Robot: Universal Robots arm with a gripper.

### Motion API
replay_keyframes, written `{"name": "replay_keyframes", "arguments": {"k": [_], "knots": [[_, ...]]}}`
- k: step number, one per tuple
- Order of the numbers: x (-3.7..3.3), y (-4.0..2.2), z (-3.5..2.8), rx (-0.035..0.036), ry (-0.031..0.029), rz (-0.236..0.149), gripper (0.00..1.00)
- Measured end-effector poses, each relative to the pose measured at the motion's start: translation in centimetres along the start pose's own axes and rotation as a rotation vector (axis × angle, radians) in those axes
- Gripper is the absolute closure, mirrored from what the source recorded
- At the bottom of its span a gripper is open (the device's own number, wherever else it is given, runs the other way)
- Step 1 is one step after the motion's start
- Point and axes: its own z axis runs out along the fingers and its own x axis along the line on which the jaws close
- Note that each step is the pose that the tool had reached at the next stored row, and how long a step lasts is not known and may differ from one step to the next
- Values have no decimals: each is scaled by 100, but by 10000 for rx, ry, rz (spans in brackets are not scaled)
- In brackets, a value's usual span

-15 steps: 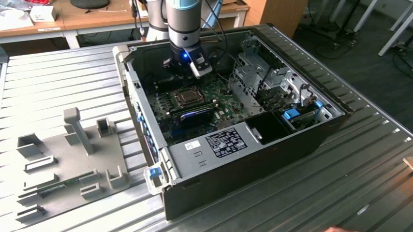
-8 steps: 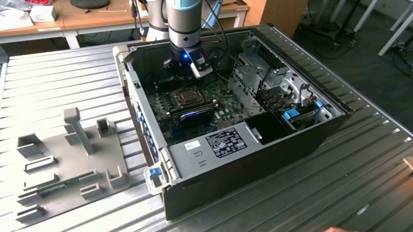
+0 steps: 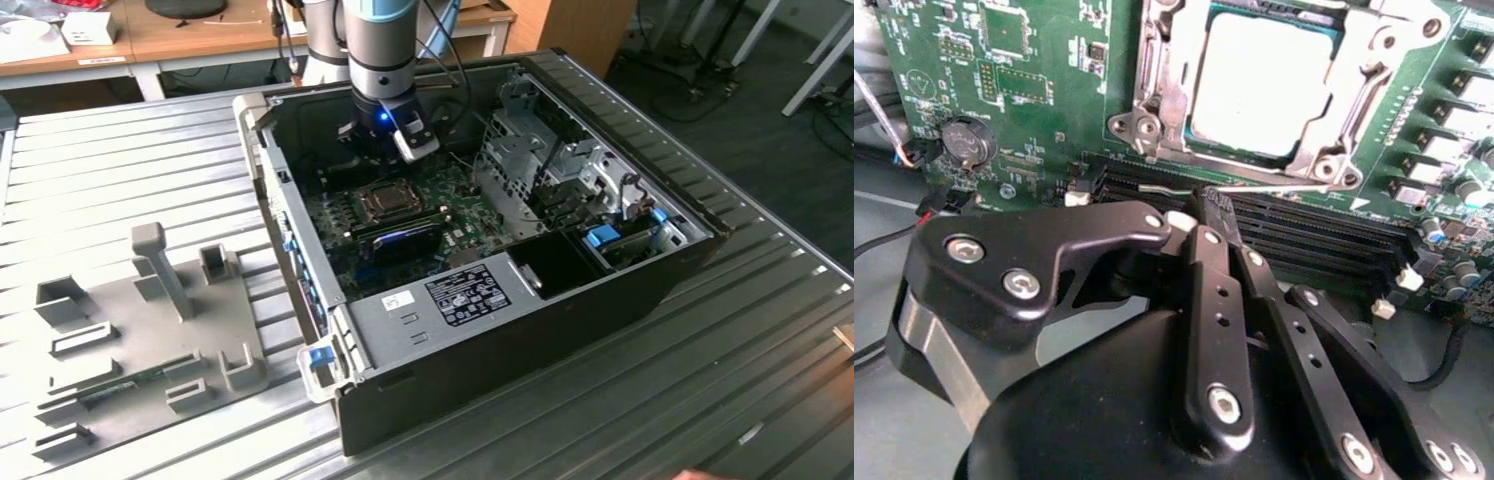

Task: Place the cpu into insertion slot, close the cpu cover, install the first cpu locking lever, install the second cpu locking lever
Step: 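Install the first cpu locking lever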

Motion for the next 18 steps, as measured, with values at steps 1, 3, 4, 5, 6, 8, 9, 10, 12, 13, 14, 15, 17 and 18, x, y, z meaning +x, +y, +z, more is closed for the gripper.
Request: {"name": "replay_keyframes", "arguments": {"k": [1,3,4,5,6,8,9,10,12,13,14,15,17,18], "knots": [[2,3,1,1,-1,1,89],[4,9,3,2,0,1,89],[5,9,4,1,0,-1,89],[5,9,4,1,0,-1,89],[5,10,5,0,0,-1,89],[5,10,6,2,0,0,89],[5,10,6,3,0,0,89],[6,10,8,2,0,0,89],[6,8,16,-2,-5,1,89],[6,7,21,-2,-8,2,89],[7,5,26,-2,-13,3,89],[7,4,33,-5,-19,3,89],[8,1,44,-9,-31,5,89],[8,0,48,-10,-36,6,89]]}}
